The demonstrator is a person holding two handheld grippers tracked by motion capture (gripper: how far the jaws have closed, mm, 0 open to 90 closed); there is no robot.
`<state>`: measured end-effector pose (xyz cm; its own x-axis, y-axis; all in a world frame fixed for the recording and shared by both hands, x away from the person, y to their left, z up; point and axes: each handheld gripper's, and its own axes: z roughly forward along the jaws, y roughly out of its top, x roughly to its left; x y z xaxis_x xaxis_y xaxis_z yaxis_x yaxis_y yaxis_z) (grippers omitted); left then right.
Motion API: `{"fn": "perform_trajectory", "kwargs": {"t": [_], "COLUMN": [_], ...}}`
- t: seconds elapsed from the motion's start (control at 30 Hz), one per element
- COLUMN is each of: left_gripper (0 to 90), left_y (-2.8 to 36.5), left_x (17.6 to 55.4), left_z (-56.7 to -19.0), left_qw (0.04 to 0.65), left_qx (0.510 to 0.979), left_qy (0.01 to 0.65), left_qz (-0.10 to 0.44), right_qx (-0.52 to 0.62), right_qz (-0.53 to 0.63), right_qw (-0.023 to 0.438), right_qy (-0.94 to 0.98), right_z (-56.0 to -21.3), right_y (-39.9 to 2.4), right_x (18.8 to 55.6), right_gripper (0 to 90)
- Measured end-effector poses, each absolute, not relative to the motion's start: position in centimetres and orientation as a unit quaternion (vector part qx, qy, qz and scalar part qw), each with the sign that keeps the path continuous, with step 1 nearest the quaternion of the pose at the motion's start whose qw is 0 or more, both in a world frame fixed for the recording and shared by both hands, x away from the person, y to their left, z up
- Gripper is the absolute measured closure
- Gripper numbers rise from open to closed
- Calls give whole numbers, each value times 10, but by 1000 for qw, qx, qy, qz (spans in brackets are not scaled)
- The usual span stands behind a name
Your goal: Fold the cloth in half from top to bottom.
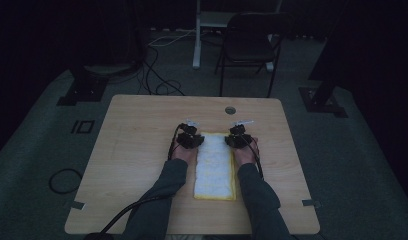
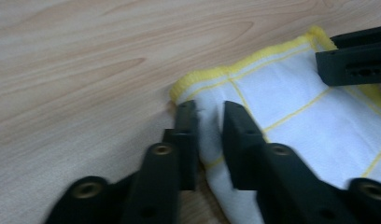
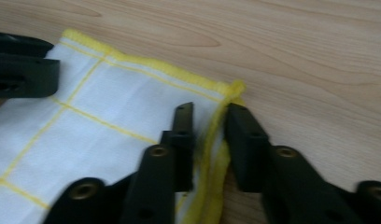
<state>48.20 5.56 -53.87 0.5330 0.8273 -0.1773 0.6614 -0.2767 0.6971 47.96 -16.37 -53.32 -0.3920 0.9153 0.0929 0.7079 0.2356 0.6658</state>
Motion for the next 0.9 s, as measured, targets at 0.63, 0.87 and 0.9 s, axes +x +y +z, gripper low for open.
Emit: {"fn": "perform_trajectory", "kwargs": {"t": [0.63, 0.87, 0.9], "left_gripper": [869, 869, 869], "left_y": [56, 57, 57], "left_x": [485, 485, 485], "left_z": [-526, -515, -514], "left_qw": [378, 388, 388], "left_qx": [796, 795, 796], "left_qy": [458, 450, 448], "left_qz": [116, 123, 123], "right_qx": [531, 525, 524], "right_qz": [353, 361, 362], "right_qw": [155, 164, 166], "right_qy": [755, 754, 753], "right_z": [-525, -517, -516], "right_y": [-168, -170, -170], "right_x": [480, 479, 479], "right_gripper": [848, 848, 848]}}
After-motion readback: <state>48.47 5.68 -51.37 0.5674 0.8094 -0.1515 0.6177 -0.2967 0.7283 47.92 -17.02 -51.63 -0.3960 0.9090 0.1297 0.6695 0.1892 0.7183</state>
